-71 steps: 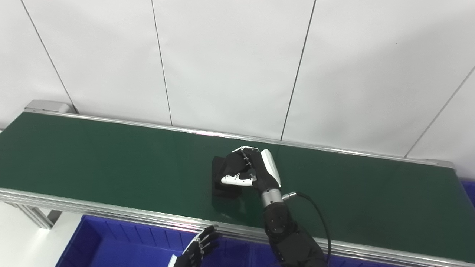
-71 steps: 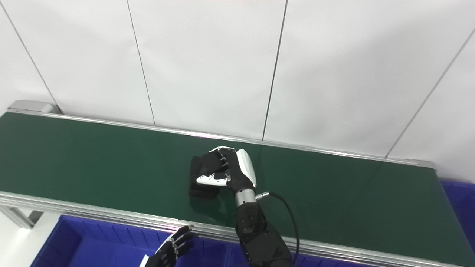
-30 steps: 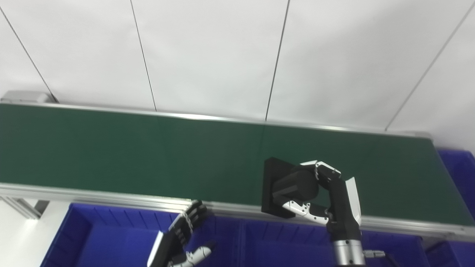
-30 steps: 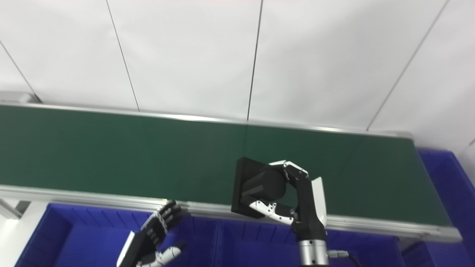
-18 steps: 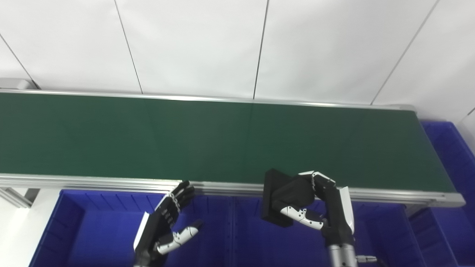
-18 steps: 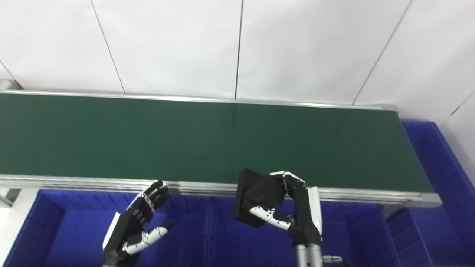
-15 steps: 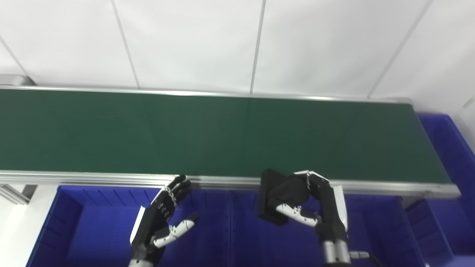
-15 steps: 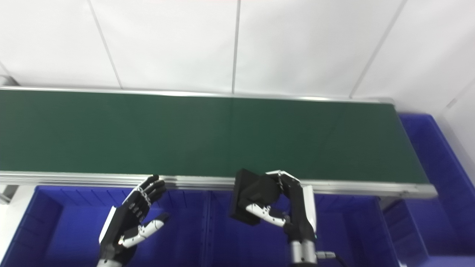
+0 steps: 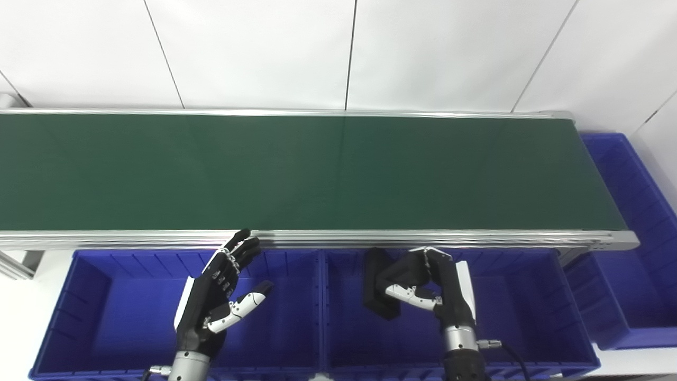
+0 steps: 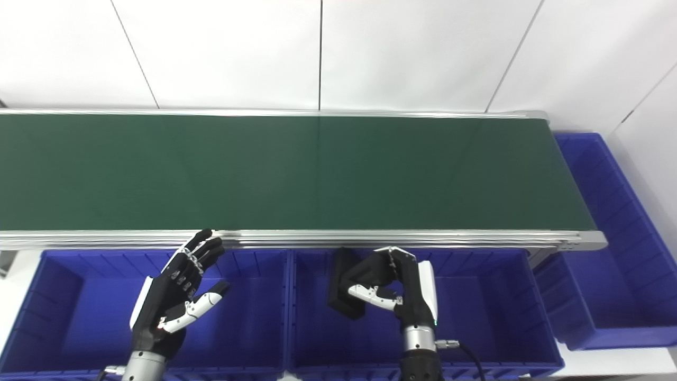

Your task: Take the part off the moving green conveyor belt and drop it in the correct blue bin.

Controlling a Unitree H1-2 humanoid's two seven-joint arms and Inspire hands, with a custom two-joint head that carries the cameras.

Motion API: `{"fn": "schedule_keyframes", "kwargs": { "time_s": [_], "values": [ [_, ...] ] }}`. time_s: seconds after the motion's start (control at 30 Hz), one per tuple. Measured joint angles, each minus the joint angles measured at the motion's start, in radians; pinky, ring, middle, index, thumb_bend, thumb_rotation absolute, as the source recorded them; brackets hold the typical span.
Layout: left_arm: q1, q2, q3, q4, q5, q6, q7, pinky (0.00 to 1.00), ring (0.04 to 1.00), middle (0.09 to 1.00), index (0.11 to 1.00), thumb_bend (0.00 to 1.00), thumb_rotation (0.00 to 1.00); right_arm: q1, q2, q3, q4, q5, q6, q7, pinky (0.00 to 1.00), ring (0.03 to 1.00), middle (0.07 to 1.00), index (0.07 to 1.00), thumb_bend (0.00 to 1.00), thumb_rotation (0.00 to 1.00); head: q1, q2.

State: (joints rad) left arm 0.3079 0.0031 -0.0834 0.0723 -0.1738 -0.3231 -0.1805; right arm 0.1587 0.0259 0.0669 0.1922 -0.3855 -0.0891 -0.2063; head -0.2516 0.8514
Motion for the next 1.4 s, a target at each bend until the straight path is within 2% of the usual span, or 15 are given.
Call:
{"fn": "schedule_keyframes", "kwargs": {
  "time_s": [0.23, 0.3, 0.4, 0.47, 0.5, 0.57, 0.6, 0.7, 0.77, 0.83, 0.93, 1.03, 1.23, 1.37, 1.4],
  "values": [
    [0.0, 0.0, 0.0, 0.0, -0.007, 0.0, 0.0, 0.9, 0.826, 0.827, 0.853, 0.53, 0.0, -0.028, -0.005, -0.037, 0.074, -0.001, 0.007, -0.048, 0.44, 0.434, 0.481, 0.351, 0.51, 0.0, 0.006, -0.011],
    [0.0, 0.0, 0.0, 0.0, -0.006, 0.001, 0.0, 0.9, 0.829, 0.83, 0.857, 0.54, 0.0, -0.03, -0.011, -0.048, 0.093, 0.006, 0.006, -0.061, 0.41, 0.457, 0.498, 0.382, 0.51, 0.0, 0.009, -0.014],
    [0.001, 0.0, -0.001, 0.0, -0.006, 0.001, 0.0, 0.9, 0.827, 0.827, 0.857, 0.55, 0.0, -0.028, -0.027, -0.049, 0.1, 0.016, 0.004, -0.067, 0.4, 0.467, 0.515, 0.485, 0.5, 0.0, 0.014, -0.021],
    [0.001, -0.001, -0.002, 0.0, -0.006, 0.001, 0.001, 0.9, 0.823, 0.824, 0.855, 0.56, 0.0, -0.023, -0.041, -0.037, 0.088, 0.01, -0.004, -0.069, 0.51, 0.459, 0.502, 0.503, 0.51, 0.0, 0.015, -0.021],
    [0.001, -0.001, -0.002, 0.0, -0.006, 0.002, 0.001, 0.9, 0.822, 0.824, 0.856, 0.56, 0.0, -0.017, -0.049, -0.025, 0.075, 0.005, -0.009, -0.069, 0.58, 0.584, 0.498, 0.5, 0.52, 0.0, 0.018, -0.023],
    [0.002, -0.002, -0.002, 0.0, -0.004, 0.004, 0.002, 0.9, 0.823, 0.825, 0.857, 0.56, 0.0, -0.008, -0.068, -0.001, 0.055, -0.002, -0.02, -0.06, 0.65, 0.725, 0.74, 0.742, 0.74, 0.02, 0.025, -0.026],
    [0.002, -0.002, -0.002, 0.0, -0.003, 0.004, 0.002, 0.89, 0.822, 0.825, 0.858, 0.55, 0.0, 0.001, -0.084, 0.021, 0.035, -0.005, -0.029, -0.051, 0.69, 0.777, 0.804, 0.812, 0.81, 0.12, 0.025, -0.026],
    [0.002, -0.004, -0.002, 0.0, 0.0, 0.004, 0.003, 0.89, 0.819, 0.825, 0.856, 0.55, 0.0, 0.021, -0.124, 0.083, -0.021, -0.054, -0.056, -0.025, 0.76, 0.844, 0.875, 0.897, 0.91, 0.23, 0.028, -0.026],
    [0.002, -0.006, -0.002, 0.001, 0.001, 0.004, 0.004, 0.89, 0.822, 0.827, 0.856, 0.54, 0.0, 0.034, -0.146, 0.119, -0.068, -0.085, -0.057, 0.0, 0.87, 0.94, 0.966, 0.976, 0.97, 0.32, 0.028, -0.026],
    [0.002, -0.007, -0.002, 0.003, 0.001, 0.004, 0.004, 0.89, 0.824, 0.827, 0.858, 0.55, 0.0, 0.044, -0.164, 0.148, -0.123, -0.102, -0.048, 0.047, 0.98, 0.99, 0.995, 0.996, 1.0, 0.44, 0.034, -0.029],
    [0.002, -0.01, -0.002, 0.005, 0.001, 0.004, 0.005, 0.89, 0.821, 0.825, 0.858, 0.55, 0.0, 0.059, -0.186, 0.169, -0.181, -0.102, -0.031, 0.121, 1.0, 1.0, 1.0, 1.0, 1.0, 0.54, 0.034, -0.029],
    [0.002, -0.011, -0.003, 0.009, 0.011, 0.003, 0.005, 0.9, 0.825, 0.83, 0.862, 0.54, 0.0, 0.081, -0.2, 0.171, -0.235, -0.086, -0.024, 0.164, 1.0, 1.0, 1.0, 1.0, 1.0, 0.58, 0.035, -0.032],
    [0.0, -0.012, -0.004, 0.013, 0.014, 0.002, 0.004, 0.89, 0.823, 0.826, 0.854, 0.55, 0.0, 0.105, -0.203, 0.168, -0.304, -0.075, -0.022, 0.199, 1.0, 1.0, 1.0, 1.0, 1.0, 0.6, 0.048, -0.037],
    [-0.001, -0.012, -0.004, 0.017, 0.015, -0.003, 0.004, 0.9, 0.826, 0.828, 0.85, 0.56, 0.0, 0.108, -0.204, 0.162, -0.338, -0.039, -0.023, 0.208, 1.0, 1.0, 1.0, 1.0, 0.96, 0.5, 0.069, -0.046],
    [-0.001, -0.012, -0.005, 0.019, 0.015, -0.007, 0.004, 0.9, 0.828, 0.83, 0.848, 0.56, 0.0, 0.108, -0.2, 0.159, -0.338, -0.023, -0.027, 0.207, 0.97, 1.0, 1.0, 1.0, 0.91, 0.44, 0.077, -0.051]
  ]
}}
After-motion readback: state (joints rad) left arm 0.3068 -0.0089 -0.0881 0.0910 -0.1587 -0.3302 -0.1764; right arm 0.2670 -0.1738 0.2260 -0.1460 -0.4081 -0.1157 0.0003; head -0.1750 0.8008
